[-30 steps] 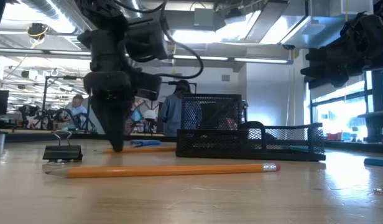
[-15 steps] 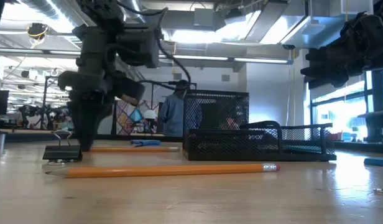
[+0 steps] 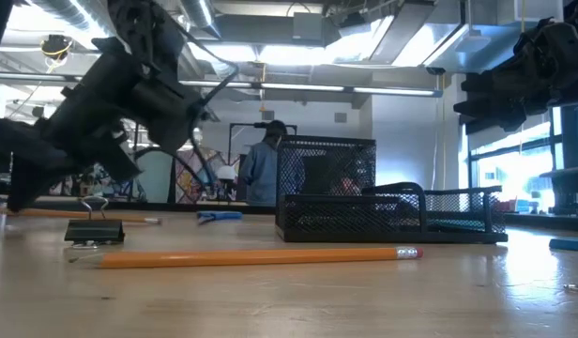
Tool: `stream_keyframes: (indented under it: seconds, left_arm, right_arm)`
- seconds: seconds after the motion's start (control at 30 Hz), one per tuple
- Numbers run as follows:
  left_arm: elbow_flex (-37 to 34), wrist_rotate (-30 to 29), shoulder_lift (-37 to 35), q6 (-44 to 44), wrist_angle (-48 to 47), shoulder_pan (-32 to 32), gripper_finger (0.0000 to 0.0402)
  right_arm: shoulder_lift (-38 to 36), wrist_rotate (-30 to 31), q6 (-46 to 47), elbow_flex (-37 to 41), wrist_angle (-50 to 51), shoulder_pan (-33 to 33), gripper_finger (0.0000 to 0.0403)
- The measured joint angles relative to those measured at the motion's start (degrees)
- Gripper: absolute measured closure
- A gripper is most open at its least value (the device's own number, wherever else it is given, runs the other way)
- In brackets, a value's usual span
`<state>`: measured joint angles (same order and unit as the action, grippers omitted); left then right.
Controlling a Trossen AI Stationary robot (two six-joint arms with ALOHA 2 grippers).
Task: Pick and place office supplies into organizer
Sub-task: Put the top yellow pencil into the black desk organizer
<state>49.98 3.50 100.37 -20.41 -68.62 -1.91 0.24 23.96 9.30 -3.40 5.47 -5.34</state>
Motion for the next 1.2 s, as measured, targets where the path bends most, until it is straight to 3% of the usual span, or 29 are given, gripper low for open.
stream_keyframes:
  seconds: [0.63,1.2]
  left_arm:
    - [-0.1,0.4,-0.2,0.0,4.3,0.0,0.0382]
    - [0.1,2.1,-0.2,-1.4,3.8,0.1,0.0294]
  right_arm:
    - [0.0,0.0,0.0,0.0,0.0,0.0,0.0092]
    - [0.0,0.0,0.0,0.0,0.0,0.0,0.0092]
